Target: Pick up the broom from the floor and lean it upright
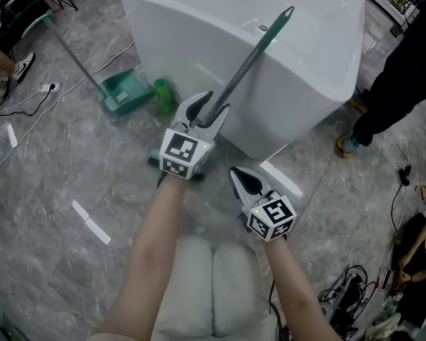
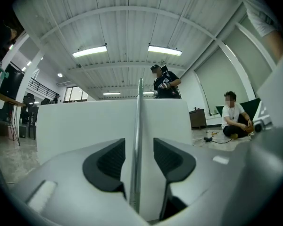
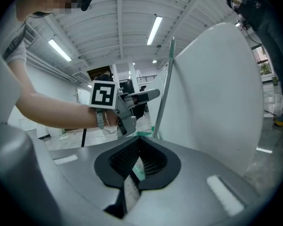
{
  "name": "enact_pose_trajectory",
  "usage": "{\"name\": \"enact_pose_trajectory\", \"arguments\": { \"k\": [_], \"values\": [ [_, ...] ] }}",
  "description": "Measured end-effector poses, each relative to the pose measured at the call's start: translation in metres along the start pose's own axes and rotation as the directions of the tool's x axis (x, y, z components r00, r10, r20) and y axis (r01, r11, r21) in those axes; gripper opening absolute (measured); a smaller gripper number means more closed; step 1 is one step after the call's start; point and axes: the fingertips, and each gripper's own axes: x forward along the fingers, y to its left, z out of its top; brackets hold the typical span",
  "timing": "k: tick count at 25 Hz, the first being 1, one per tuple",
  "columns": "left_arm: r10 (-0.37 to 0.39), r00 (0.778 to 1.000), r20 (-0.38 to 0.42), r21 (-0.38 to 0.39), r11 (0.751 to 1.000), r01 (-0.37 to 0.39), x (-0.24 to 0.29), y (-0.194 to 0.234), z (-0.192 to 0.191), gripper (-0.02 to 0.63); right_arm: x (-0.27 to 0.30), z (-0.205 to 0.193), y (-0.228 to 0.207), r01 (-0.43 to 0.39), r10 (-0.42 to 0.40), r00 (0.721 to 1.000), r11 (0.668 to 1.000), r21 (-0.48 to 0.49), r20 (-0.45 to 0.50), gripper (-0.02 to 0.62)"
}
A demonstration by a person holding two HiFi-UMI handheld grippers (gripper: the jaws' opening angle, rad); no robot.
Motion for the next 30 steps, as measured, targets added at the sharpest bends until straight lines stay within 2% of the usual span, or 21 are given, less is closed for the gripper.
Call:
{"name": "enact_pose_trajectory", "arguments": {
  "k": [2,4,7,11,15,20,24,30],
  "values": [
    [-0.011,1.0,-0.02,-0.016,1.0,0.011,-0.011,-0.009,0.017,0.16,-0.01,0.023,0.009,0.008,-0.009,1.0,1.0,0.022,0.001,0.002],
    [-0.018,0.999,-0.03,-0.027,1.0,0.017,-0.023,-0.016,0.041,0.07,-0.019,0.05,0.021,0.008,-0.009,1.0,0.999,0.037,0.003,0.002],
    [-0.014,0.999,-0.032,-0.051,0.999,0.012,-0.042,-0.023,0.083,0.0,-0.03,0.097,0.043,-0.001,0.0,1.0,0.999,0.046,0.014,0.002],
    [-0.024,0.998,-0.055,-0.077,0.997,0.02,-0.063,-0.031,0.141,0.0,-0.051,0.164,0.071,-0.006,0.005,1.0,0.999,0.041,0.027,0.002],
    [-0.043,0.997,-0.069,-0.055,0.998,0.039,-0.081,-0.039,0.214,0.0,-0.072,0.237,0.098,-0.018,0.017,0.999,0.999,0.029,0.045,0.002],
    [-0.04,0.998,-0.05,-0.032,0.999,0.039,-0.112,-0.054,0.302,0.0,-0.105,0.317,0.124,0.029,-0.028,0.997,0.999,-0.014,0.067,0.0],
    [0.006,0.999,-0.045,-0.025,1.0,-0.007,-0.134,-0.057,0.365,0.0,-0.127,0.383,0.148,0.002,0.004,0.993,0.999,-0.053,0.119,0.0],
    [0.054,0.999,-0.006,-0.026,0.998,-0.054,-0.157,-0.068,0.426,0.0,-0.152,0.438,0.18,-0.04,0.059,0.986,0.992,-0.122,0.156,0.0]
  ]
}}
